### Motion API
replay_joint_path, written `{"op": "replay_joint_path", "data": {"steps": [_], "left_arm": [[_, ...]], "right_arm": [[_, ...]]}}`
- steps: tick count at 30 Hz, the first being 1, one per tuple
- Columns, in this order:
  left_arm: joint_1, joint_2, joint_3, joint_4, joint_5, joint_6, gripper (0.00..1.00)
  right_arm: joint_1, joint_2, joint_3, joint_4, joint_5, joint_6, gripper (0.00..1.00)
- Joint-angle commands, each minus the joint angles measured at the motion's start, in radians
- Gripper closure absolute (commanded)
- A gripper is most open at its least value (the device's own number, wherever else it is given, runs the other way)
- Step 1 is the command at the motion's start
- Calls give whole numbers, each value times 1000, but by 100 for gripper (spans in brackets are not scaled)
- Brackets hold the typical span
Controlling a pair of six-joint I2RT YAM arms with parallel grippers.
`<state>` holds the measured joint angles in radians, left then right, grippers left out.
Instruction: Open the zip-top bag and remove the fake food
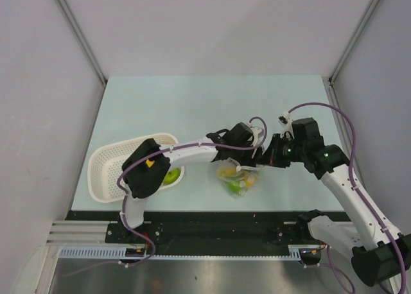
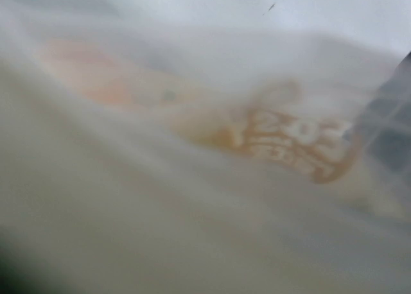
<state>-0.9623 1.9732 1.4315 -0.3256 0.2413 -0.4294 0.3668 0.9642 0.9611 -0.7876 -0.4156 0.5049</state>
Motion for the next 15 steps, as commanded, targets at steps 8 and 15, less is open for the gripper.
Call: {"op": "replay_joint_path", "data": {"steps": [8, 15], "left_arm": [[-15, 79, -19, 63, -145, -22, 37], [-15, -31, -31, 42, -157, 30, 71]], "right_arm": [[-9, -59, -32, -55, 11, 14, 100], [-14, -48, -22, -52, 21, 3, 100]]}}
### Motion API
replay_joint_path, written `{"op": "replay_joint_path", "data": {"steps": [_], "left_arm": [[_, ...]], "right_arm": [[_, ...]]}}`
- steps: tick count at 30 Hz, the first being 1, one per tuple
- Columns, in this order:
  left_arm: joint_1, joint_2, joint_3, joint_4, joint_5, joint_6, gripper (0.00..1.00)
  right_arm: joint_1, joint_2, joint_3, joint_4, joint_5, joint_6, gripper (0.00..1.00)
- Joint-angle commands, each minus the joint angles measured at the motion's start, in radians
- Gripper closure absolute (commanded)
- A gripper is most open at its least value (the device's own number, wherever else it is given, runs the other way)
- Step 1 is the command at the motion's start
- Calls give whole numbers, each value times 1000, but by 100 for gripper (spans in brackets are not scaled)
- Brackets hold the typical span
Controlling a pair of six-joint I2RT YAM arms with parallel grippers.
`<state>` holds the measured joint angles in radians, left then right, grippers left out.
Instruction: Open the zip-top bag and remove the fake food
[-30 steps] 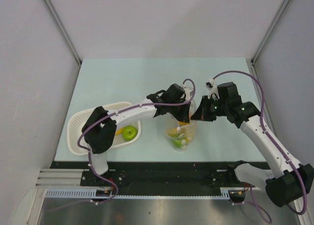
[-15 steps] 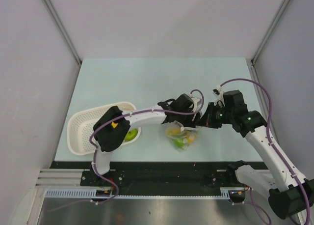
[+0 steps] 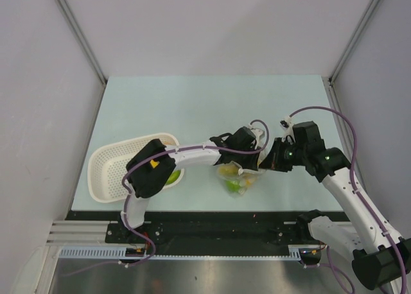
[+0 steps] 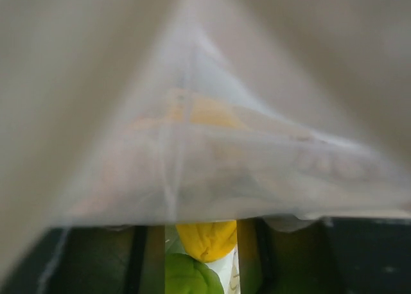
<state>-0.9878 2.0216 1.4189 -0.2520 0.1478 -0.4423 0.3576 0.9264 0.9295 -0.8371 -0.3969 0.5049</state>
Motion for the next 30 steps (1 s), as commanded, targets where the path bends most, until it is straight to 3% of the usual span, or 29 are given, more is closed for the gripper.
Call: {"op": "replay_joint_path", "data": {"steps": [1, 15, 19, 24, 27, 30], "left_arm": [[11, -92, -17, -41, -62, 56, 76], [0, -379, -121, -101, -11, 100, 96], [0, -440, -127, -83, 73, 106, 98], [0, -498, -101, -29, 275, 117, 98], [0, -506, -77, 13, 416, 74, 98], [0, -495, -41, 16, 446, 4, 100]], "right_arm": [[-5, -8, 11, 4, 4, 1, 100], [-9, -31, 69, 32, 112, 50, 100], [-9, -54, 45, 29, 121, 63, 100], [-9, -80, 28, 17, 121, 57, 100], [-8, -84, 19, 7, 102, 23, 100], [-9, -83, 11, -13, 79, 3, 100]]}}
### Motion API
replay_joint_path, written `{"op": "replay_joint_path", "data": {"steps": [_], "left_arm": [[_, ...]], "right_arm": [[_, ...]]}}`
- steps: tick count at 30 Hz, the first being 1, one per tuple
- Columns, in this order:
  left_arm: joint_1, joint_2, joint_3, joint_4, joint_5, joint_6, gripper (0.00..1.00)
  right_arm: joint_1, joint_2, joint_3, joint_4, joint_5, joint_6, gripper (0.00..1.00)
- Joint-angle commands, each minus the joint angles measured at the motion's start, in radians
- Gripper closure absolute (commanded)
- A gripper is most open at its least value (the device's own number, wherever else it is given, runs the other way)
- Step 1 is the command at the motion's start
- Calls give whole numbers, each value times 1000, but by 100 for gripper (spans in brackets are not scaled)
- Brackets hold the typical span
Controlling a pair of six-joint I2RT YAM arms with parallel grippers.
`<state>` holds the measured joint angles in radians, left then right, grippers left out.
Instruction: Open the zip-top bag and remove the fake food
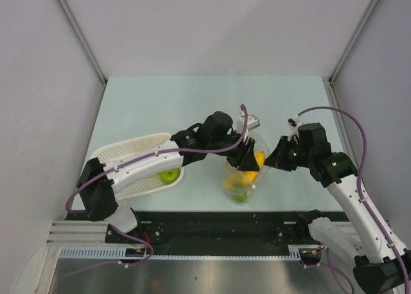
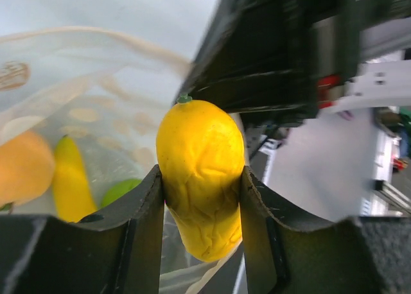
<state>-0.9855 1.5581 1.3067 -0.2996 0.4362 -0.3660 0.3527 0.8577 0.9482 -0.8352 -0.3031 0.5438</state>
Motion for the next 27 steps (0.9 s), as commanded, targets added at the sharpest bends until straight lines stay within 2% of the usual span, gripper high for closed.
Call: {"op": "replay_joint_path", "data": {"steps": [1, 5, 9, 15, 16, 19, 20, 21, 23, 27], "left_arm": [[-2, -36, 72, 73, 154, -91, 100], [-1, -102, 45, 120, 87, -149, 100], [-1, -223, 72, 73, -25, -123, 100], [39, -389, 101, -79, -362, -42, 100], [51, -433, 86, -101, -481, -40, 100], [140, -493, 36, -232, -652, -89, 100], [171, -500, 23, -275, -751, -137, 100], [239, -504, 13, -368, -790, -163, 100], [336, -518, -38, -427, -855, -182, 100], [465, -523, -159, -439, -890, -111, 100]], "right_arm": [[-3, -26, -17, -16, -17, -36, 100], [-3, -55, -45, -24, -16, -42, 100], [-3, -68, -75, -25, -27, -48, 100], [-3, -68, -92, -10, -39, -51, 100], [-4, -68, -91, -7, -39, -53, 100], [-4, -57, -83, -5, -37, -67, 100], [-4, -48, -83, -4, -39, -70, 100], [-4, -40, -83, -2, -39, -77, 100], [-6, -20, -81, 8, -48, -84, 100], [-8, 16, -68, 15, -59, -105, 100]]}}
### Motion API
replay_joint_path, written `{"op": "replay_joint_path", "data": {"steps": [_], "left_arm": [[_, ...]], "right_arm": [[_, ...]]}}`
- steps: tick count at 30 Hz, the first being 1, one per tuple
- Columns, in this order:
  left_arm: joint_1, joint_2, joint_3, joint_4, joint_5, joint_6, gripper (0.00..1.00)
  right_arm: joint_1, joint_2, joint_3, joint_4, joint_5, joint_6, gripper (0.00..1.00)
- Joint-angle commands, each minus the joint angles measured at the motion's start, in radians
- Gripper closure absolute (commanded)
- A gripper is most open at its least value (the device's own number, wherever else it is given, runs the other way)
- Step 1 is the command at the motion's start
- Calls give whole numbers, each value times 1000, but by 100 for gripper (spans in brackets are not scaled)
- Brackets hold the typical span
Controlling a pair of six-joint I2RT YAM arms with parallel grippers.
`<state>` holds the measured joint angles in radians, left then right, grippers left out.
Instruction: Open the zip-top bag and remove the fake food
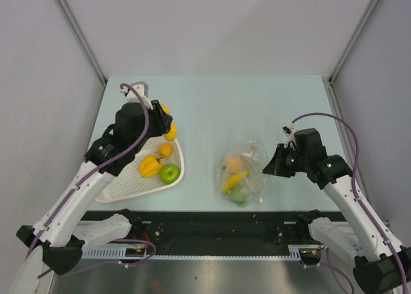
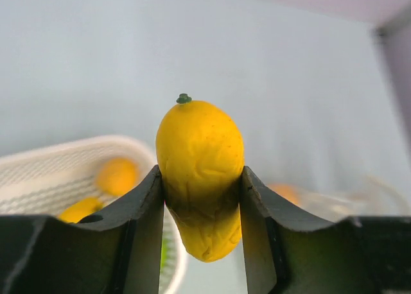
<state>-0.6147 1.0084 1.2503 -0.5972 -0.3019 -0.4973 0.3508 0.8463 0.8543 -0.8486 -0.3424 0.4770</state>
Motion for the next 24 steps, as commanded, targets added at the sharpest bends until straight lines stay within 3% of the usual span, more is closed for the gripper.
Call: {"op": "replay_joint_path", "data": {"steps": [1, 8, 13, 17, 21, 24], "left_arm": [[116, 36, -113, -165, -176, -9, 100], [346, 111, -227, -260, -244, -122, 100], [363, 134, -278, -427, -344, -346, 100], [389, 131, -345, -489, -272, -483, 98], [389, 170, -414, -563, -201, -644, 93], [389, 179, -489, -489, -134, -650, 77]], "right_arm": [[-9, 37, 32, 29, -20, -47, 100], [-21, 103, 55, 51, -58, -66, 100], [-32, 140, 69, 59, -58, -86, 100], [-41, 139, 72, 66, -64, -86, 100], [-41, 140, 81, 74, -70, -86, 100], [-41, 143, 94, 77, -84, -84, 100]]}}
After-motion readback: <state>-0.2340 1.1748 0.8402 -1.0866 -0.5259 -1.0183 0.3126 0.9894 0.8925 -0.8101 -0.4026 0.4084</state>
